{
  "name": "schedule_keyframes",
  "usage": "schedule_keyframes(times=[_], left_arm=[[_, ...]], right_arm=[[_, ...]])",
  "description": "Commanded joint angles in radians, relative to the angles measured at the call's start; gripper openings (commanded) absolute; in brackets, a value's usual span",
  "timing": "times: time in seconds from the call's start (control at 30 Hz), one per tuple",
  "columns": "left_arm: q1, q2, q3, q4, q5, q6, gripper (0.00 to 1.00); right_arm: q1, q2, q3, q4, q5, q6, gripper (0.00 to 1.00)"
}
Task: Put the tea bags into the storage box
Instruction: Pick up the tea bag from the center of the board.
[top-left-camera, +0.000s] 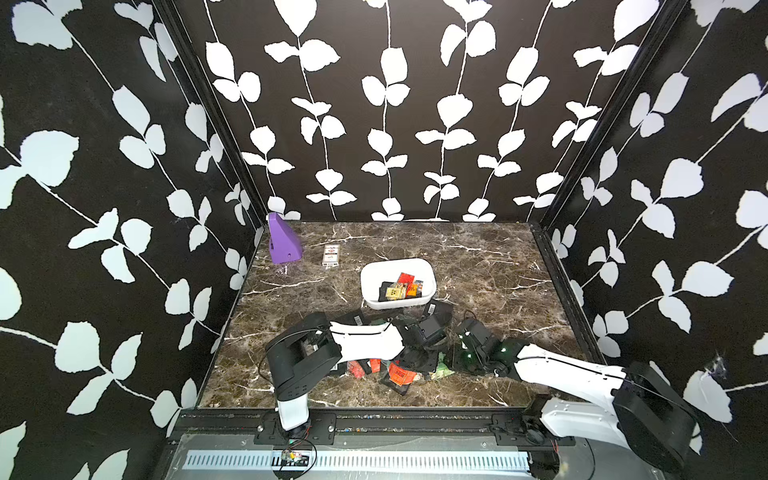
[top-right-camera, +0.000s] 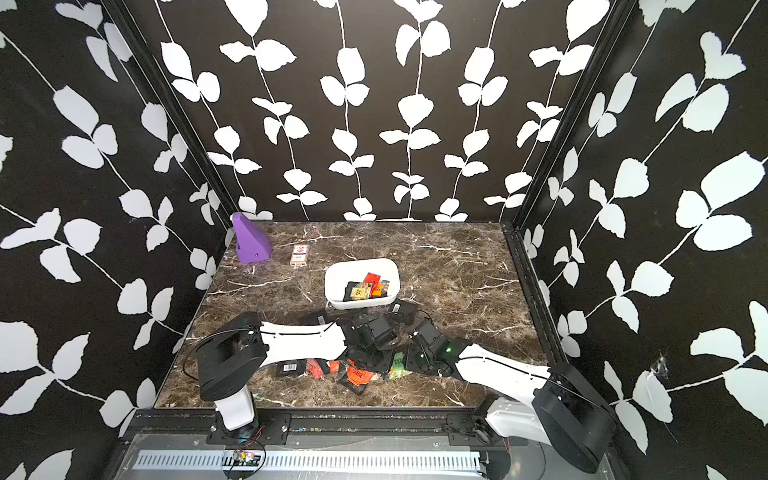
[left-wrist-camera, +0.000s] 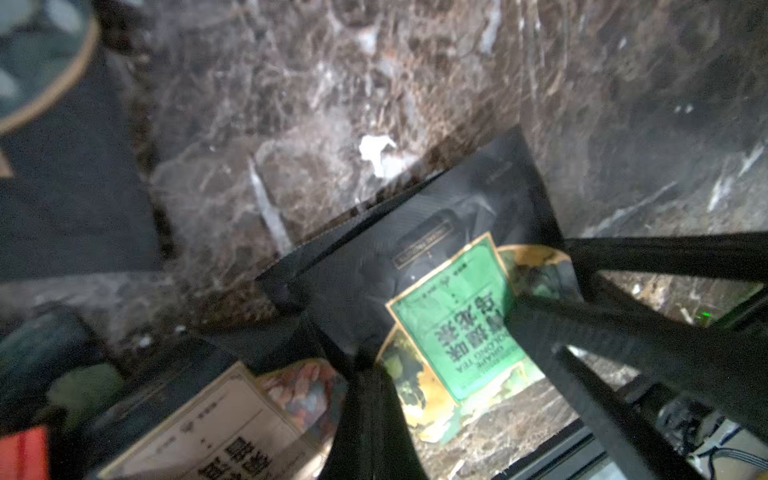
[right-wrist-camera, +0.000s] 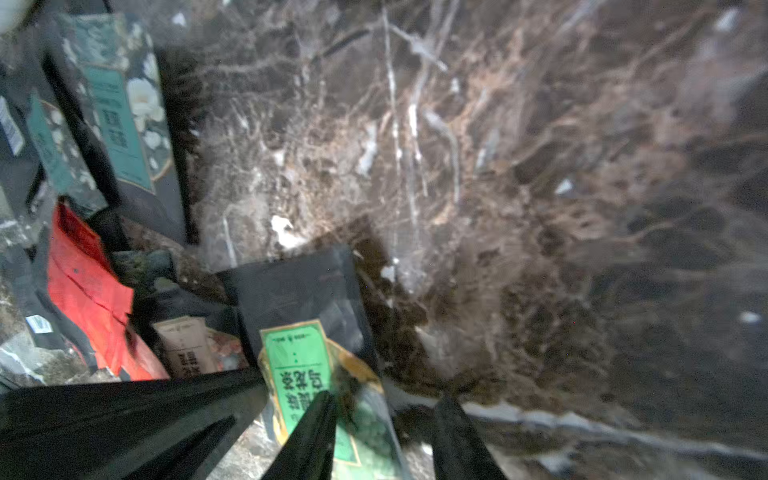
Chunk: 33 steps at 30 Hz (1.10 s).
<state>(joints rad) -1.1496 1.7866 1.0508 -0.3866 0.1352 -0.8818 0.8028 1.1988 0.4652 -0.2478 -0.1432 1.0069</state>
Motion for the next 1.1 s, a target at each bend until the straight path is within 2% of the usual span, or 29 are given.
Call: schedule_keyframes(times=[0.0,0.4,0.63,0.8,0.87,1.07], left_arm=[[-0.005,0.013,0.012,-0.011,-0.004,0.006,0.0],[-0.004,0.004,0.009,-0.005,-0.008,0.008,0.0],[-0.005,-0.028,0.045,-0.014,-0.034,0.032,0.0],[-0.001,-0.056,0.121,-0.016,-0.053,0.069,0.01],[0.007,-0.082,0.136,-0.011,-0.071,0.077,0.05],[0.034,-0.191,0.121,-0.059,-0.183,0.109,0.07]], right_arm=[[0.009,0.003,-0.031,0.037,0.001,0.023,0.36],[0.01,-0.029,-0.027,0.029,0.013,0.03,0.0],[0.01,-0.085,0.04,-0.097,0.073,-0.013,0.0],[0.01,-0.192,0.138,-0.32,0.23,-0.058,0.0],[0.01,-0.242,0.181,-0.401,0.286,-0.079,0.0],[0.008,-0.307,0.337,-0.562,0.404,-0.143,0.0]])
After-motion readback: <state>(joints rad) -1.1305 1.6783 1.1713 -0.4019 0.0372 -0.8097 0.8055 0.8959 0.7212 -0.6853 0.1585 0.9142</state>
